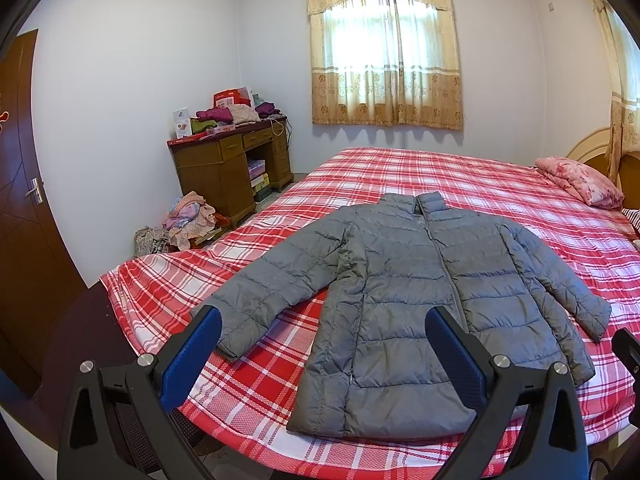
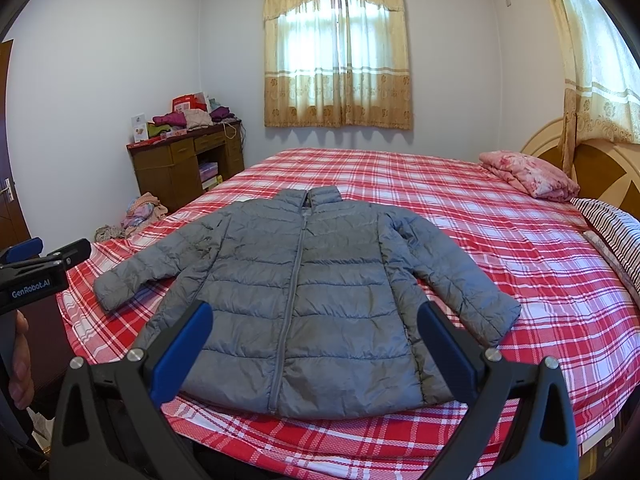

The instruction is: Fold large clothes

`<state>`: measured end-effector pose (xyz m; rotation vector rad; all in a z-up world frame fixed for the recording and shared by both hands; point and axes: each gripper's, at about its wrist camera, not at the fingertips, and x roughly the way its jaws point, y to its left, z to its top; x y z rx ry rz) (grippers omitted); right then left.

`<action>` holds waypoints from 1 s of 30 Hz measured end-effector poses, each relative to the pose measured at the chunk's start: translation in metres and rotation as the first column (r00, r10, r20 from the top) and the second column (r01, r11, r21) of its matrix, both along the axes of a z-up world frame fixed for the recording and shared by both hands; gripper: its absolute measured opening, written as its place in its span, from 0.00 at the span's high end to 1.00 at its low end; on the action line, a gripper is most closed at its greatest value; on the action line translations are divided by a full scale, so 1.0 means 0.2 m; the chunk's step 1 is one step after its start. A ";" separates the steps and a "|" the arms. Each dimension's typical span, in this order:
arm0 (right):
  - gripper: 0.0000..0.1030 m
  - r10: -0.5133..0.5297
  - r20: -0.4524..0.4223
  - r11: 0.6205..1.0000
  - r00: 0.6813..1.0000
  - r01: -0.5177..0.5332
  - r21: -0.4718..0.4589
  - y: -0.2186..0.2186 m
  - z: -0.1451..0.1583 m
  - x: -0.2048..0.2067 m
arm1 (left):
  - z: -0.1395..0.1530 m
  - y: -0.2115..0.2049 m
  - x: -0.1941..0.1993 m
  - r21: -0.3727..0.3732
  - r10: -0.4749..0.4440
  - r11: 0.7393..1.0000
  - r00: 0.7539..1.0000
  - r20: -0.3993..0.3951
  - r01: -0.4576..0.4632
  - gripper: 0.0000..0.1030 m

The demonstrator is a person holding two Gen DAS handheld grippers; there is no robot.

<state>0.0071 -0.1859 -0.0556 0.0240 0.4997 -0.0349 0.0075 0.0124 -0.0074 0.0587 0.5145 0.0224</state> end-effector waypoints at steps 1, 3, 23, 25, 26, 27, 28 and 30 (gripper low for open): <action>0.00 0.001 0.000 1.000 1.000 -0.001 0.001 0.00 0.00 0.00 | 0.00 0.00 0.00 0.000 0.000 1.000 1.000 -0.001 0.000 0.01; 0.00 -0.001 -0.001 1.000 1.000 0.001 0.000 0.00 0.00 0.00 | 0.00 0.00 0.00 -0.001 0.000 1.000 1.000 -0.002 0.000 0.01; 0.00 0.001 -0.011 1.000 1.000 -0.001 0.006 -0.01 -0.01 0.01 | -0.01 0.00 0.02 0.001 0.002 1.000 1.000 -0.015 -0.002 0.01; 0.00 0.001 -0.012 1.000 1.000 -0.001 0.006 -0.01 -0.01 0.01 | -0.01 -0.01 0.02 0.003 0.002 1.000 1.000 -0.019 -0.002 0.01; 0.00 0.001 -0.013 1.000 1.000 -0.001 0.008 -0.01 -0.02 0.01 | -0.02 -0.01 0.02 0.002 0.002 1.000 1.000 -0.020 -0.002 0.01; 0.00 0.002 -0.014 1.000 1.000 -0.002 0.010 -0.01 -0.02 0.01 | -0.02 -0.01 0.03 0.003 0.002 1.000 1.000 -0.020 -0.002 0.01; 0.00 0.002 -0.015 1.000 1.000 -0.002 0.010 -0.01 -0.02 0.01 | -0.02 -0.01 0.03 0.004 0.002 1.000 1.000 -0.022 -0.002 0.01; 0.00 0.007 -0.014 1.000 1.000 -0.007 0.010 -0.01 -0.02 0.01 | -0.03 0.00 0.03 0.004 0.002 1.000 1.000 -0.025 -0.002 0.01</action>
